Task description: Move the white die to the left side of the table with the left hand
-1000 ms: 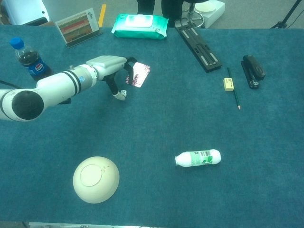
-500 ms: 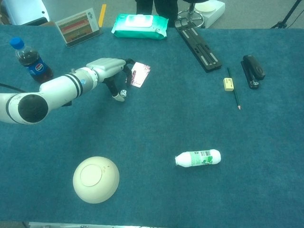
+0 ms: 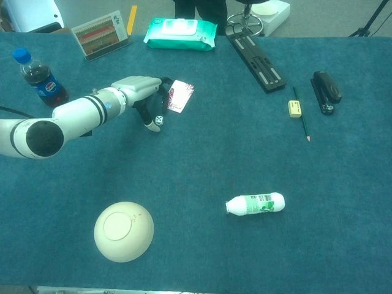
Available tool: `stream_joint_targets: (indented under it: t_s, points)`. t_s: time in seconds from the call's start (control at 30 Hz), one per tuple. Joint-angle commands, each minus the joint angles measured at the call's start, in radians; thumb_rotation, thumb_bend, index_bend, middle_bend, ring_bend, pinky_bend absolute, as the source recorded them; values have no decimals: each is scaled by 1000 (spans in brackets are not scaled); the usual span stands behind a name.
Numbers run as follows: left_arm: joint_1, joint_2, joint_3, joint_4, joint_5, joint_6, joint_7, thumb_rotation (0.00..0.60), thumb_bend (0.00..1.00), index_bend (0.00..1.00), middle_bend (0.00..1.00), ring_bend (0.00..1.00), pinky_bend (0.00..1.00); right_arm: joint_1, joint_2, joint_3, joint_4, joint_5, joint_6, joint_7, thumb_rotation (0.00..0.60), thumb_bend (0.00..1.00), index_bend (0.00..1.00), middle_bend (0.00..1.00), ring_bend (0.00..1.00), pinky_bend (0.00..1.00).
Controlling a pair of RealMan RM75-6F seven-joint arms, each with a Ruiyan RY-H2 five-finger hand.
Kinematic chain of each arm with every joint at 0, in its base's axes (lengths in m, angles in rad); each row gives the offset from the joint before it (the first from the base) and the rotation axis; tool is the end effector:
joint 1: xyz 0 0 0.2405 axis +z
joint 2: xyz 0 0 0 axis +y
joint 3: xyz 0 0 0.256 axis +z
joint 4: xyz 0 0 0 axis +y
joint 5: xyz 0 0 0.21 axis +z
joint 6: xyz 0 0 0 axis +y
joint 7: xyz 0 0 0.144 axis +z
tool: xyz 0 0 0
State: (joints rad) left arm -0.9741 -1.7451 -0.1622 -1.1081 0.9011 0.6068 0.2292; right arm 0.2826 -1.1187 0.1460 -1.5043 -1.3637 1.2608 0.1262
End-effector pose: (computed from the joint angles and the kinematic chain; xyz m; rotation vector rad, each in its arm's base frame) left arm -0.1342 0.3885 -0.0904 -2.0130 -1.1636 -0.7090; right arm -0.3090 -0.2661 0.1657 1.4019 -0.9619 0.9461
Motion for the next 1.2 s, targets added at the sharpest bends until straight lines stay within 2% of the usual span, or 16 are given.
stream_joint_targets:
  t_s: [0.03, 0.47, 0.97, 1.2]
  points:
    - [-2, -1, 0, 1, -1, -4, -1, 600, 33, 515, 42, 14, 177, -1, 0, 0, 2, 0, -1, 1, 600, 110, 358, 405, 297, 326]
    - [-4, 7, 0, 0, 10, -20, -27, 600, 275, 528, 45, 13, 177, -3, -6, -2, 13, 2, -4, 9, 600, 109, 358, 405, 297, 326]
    - [-3, 20, 5, -17, 17, -9, -28, 600, 296, 583, 60, 13, 177, -6, -11, -2, 22, 1, -3, 17, 600, 109, 358, 405, 297, 326]
    - [14, 93, -4, -137, 48, 73, -4, 600, 296, 590, 64, 13, 177, -8, -12, 0, 23, -4, 4, 25, 600, 110, 358, 405, 297, 326]
